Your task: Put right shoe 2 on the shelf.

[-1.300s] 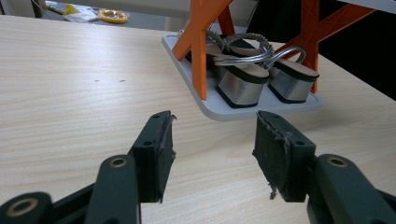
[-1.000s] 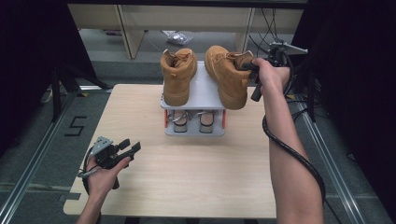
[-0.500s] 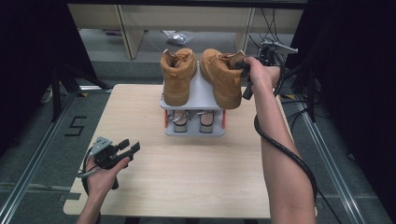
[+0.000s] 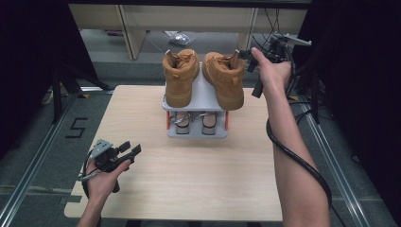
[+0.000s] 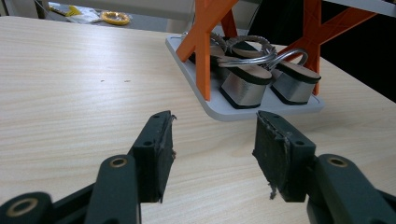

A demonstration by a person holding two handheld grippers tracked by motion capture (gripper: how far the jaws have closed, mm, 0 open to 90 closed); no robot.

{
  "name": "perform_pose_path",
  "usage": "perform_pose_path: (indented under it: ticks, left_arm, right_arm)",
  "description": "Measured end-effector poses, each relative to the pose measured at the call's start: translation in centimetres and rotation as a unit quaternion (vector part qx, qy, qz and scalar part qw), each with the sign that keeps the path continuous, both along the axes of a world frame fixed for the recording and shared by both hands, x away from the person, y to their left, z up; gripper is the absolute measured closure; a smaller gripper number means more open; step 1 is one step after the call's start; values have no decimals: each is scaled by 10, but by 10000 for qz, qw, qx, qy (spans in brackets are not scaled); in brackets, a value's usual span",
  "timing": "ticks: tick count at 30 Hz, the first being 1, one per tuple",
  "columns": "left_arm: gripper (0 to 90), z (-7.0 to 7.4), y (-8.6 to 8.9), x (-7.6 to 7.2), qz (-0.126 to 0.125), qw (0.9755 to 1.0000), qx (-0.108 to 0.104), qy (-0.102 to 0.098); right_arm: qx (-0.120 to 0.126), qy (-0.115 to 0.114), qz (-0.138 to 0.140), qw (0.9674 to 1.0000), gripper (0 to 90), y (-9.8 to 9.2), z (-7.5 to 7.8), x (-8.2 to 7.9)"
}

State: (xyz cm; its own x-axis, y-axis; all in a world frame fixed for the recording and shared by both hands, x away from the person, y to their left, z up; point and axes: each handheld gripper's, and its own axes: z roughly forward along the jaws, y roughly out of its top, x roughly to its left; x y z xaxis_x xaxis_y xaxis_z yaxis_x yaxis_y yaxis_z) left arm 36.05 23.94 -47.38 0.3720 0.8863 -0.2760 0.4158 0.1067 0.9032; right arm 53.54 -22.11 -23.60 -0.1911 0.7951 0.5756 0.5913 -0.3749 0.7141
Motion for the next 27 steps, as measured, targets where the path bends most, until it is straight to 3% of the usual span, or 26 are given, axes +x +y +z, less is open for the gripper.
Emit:
perform_pose_path:
  ticks: [5, 7, 12, 14, 15, 18, 19, 27]
  left_arm:
    - [469, 1, 0, -1, 56, 10000, 11, -59]
    - [469, 1, -1, -1, 51, 10000, 6, -58]
    - [471, 0, -2, -2, 31, 10000, 37, -12]
    - [471, 0, -3, -2, 19, 10000, 41, 4]
    - [472, -1, -3, -2, 17, 10000, 45, 12]
    - [472, 0, -3, -2, 29, 10000, 48, 7]
    - [472, -1, -2, -2, 35, 10000, 51, 0]
    - [472, -1, -2, -3, 44, 10000, 50, 1]
  right_arm:
    - [-89, -56, 6, 9999, 582, -19, -3, -10]
    - [-203, 114, 32, 9997, 671, -31, -11, -18]
    - [-539, 228, 260, 9979, 820, -44, -38, -25]
    - [-650, 276, 331, 9970, 844, -46, -44, -25]
    - [-709, 433, 357, 9959, 886, -44, -54, -28]
    - [-819, 491, 468, 9943, 899, -43, -64, -31]
    - [-891, 550, 577, 9928, 900, -40, -74, -35]
    - [-1012, 366, 841, 9906, 900, -20, -91, -54]
